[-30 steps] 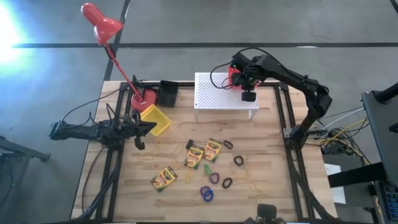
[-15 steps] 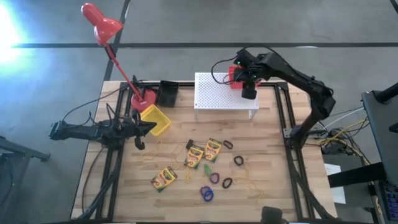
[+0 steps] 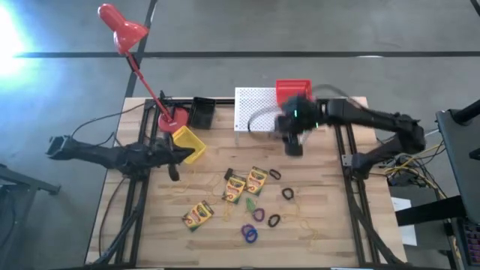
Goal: Pick & Place Office Desk Supplies
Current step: Put the yellow bin on the shelf
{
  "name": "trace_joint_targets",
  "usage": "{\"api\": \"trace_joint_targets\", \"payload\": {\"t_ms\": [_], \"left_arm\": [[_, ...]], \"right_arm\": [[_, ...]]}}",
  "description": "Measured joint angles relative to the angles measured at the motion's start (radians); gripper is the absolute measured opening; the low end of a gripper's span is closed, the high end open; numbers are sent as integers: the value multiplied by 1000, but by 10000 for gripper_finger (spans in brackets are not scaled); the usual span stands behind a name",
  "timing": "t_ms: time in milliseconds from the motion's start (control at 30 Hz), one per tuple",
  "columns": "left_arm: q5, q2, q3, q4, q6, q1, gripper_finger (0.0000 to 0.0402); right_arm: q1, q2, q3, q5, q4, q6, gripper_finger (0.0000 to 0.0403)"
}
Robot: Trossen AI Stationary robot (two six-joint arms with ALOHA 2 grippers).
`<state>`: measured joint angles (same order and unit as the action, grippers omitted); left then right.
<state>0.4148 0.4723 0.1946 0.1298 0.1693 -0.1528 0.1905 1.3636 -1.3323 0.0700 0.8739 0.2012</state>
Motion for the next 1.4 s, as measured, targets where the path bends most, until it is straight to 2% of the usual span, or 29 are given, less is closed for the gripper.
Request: {"api": "trace_joint_targets", "payload": {"t_ms": [100,233,333,433,633,767,933,1033,1133,1300,1400], "left_arm": [[38,188,160,-231,62,-3,2],[64,435,402,-668,247,0,5],[65,600,552,-935,399,4,19],[65,736,650,-1075,460,5,48],[64,915,713,-1058,526,63,126],[30,990,717,-1056,546,143,170],[-24,1049,716,-1011,538,225,194],[-36,1077,716,-976,512,243,185],[-42,1101,716,-967,492,248,159],[-43,1137,716,-966,485,243,94],[-99,1133,716,-973,464,217,42]], "right_arm": [[-126,-52,159,-42,-133,-143,134],[-297,-90,366,-98,-395,-302,126],[-405,-89,494,-148,-594,-352,121],[-485,-78,586,-193,-744,-359,116],[-553,-11,731,-432,-1202,-308,104],[-553,56,783,-439,-1466,-237,97],[-553,106,781,-436,-1508,-211,89],[-553,126,767,-436,-1513,-224,85],[-553,143,755,-436,-1515,-224,82],[-553,145,740,-436,-1515,-225,76],[-553,144,732,-435,-1512,-224,74]]}}
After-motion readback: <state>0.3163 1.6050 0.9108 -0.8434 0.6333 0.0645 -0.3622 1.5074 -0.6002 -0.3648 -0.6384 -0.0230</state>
